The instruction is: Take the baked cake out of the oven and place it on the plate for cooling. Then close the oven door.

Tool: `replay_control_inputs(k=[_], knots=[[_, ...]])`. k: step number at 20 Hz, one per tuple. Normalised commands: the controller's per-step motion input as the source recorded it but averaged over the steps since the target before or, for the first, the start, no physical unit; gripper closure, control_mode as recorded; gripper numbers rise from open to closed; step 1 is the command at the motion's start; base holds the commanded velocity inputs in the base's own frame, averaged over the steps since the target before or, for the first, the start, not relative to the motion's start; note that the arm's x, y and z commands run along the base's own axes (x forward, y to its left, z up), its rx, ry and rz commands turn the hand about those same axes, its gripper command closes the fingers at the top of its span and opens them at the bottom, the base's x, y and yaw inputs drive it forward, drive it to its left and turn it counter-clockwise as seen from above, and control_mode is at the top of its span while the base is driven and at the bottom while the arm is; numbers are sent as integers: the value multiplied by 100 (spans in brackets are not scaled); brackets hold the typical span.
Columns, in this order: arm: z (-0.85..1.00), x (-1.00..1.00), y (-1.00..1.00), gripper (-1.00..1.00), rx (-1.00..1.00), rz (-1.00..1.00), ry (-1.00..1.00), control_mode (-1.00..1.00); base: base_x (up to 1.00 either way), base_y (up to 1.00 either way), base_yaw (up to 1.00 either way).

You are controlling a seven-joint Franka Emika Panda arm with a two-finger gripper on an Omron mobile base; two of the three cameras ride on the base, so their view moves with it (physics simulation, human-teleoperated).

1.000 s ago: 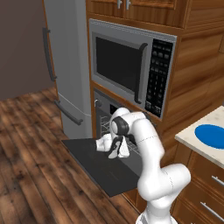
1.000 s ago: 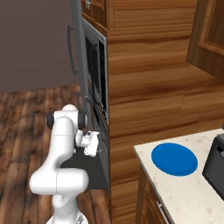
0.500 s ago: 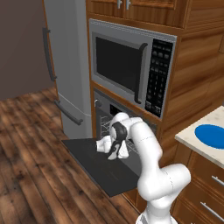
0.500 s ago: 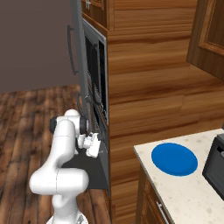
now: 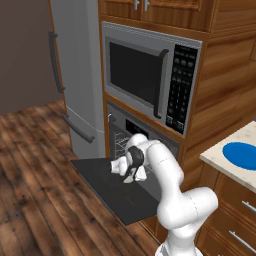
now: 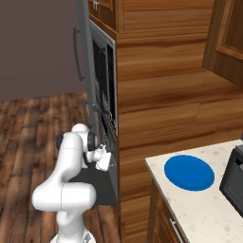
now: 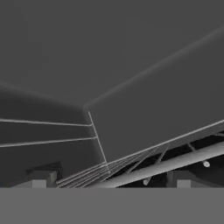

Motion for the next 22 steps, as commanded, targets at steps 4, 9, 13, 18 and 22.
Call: replay_control_inputs(k=[4, 9, 13, 18, 22], knots=[[-16, 35, -16, -100, 7, 0, 2, -100, 0, 0, 0], [-33, 15, -15, 100, 6, 0, 9, -100, 0, 0, 0], [-61, -46, 6, 100, 1, 2, 22, -100, 0, 0, 0], [-57, -98, 46, 100, 0, 15, 31, -100, 0, 0, 0], [-47, -100, 67, 100, 0, 27, 38, -100, 0, 0, 0]])
